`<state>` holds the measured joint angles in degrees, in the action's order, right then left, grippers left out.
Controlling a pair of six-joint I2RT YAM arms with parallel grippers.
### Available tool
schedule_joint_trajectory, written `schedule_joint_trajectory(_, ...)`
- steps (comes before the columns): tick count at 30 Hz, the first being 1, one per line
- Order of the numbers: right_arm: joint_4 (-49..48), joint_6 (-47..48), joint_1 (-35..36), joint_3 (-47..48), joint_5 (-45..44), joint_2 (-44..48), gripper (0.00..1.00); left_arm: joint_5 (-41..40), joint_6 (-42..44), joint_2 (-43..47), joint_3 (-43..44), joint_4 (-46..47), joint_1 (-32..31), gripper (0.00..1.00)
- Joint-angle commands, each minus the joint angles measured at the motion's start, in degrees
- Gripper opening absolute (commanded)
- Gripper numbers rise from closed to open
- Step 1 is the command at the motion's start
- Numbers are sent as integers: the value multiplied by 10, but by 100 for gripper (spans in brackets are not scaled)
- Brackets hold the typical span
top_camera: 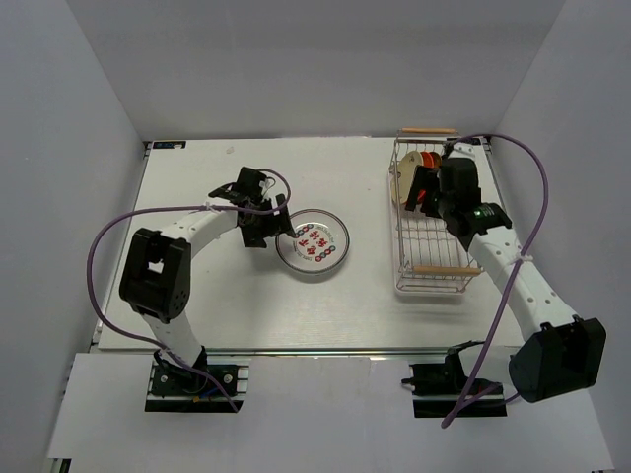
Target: Unload the plates from the dish rack
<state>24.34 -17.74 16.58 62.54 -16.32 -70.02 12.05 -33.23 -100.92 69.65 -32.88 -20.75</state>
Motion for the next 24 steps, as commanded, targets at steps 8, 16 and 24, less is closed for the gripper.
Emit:
schedule_joint_trajectory(8, -20, 72, 1, 164, -8, -125, 89, -179, -17, 125, 7, -96, 9, 98)
schedule_joint_trajectory(16, -19, 105, -1, 249, -50, -234, 89, -242, -35, 257, -54, -87, 9, 98)
schedule_joint_trajectory(24, -16, 90, -7, 318, -67, -320, 88, -260, -37, 309, -78, -81, 9, 98)
